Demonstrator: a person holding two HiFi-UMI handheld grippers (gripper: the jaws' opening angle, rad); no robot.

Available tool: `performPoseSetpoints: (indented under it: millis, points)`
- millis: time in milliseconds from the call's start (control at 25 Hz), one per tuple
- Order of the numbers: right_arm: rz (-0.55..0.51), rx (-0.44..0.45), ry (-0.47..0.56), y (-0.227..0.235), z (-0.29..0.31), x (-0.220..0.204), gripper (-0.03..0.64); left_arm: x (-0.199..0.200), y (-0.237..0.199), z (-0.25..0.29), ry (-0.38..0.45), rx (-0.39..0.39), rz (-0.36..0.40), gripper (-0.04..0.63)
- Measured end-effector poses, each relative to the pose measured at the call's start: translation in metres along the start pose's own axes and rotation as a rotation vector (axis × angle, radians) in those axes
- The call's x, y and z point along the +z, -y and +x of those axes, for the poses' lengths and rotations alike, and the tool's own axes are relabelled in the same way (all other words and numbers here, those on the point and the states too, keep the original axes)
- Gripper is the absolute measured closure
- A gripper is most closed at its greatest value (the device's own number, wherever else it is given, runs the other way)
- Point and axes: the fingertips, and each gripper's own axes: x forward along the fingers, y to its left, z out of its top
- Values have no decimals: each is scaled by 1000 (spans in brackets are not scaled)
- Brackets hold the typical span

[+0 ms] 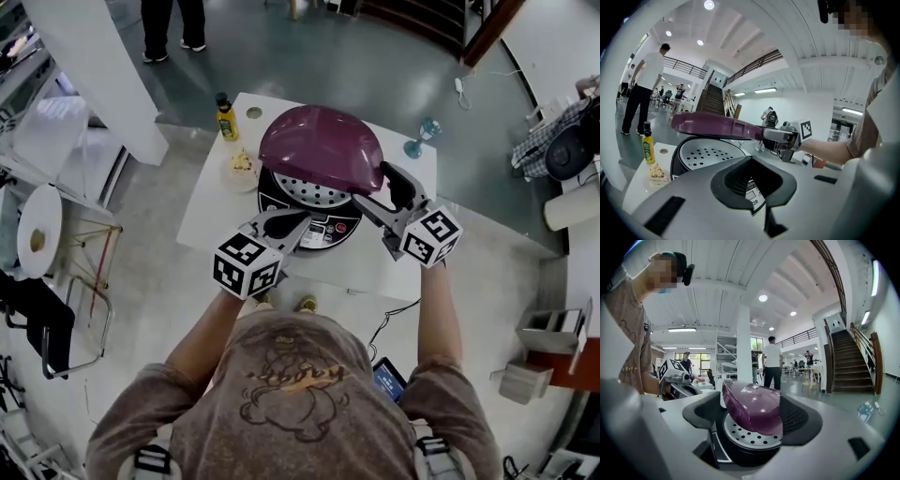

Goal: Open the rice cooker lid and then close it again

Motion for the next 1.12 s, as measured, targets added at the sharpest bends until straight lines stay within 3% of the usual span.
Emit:
performPoseSetpoints:
  millis: [640, 1120]
  points:
    - [40, 17, -18, -7, -2, -24, 239, 55, -9, 13, 74, 16, 72, 576]
    - [53, 39, -51, -10, -4, -34, 250, 44, -23, 28, 22, 60, 78, 577]
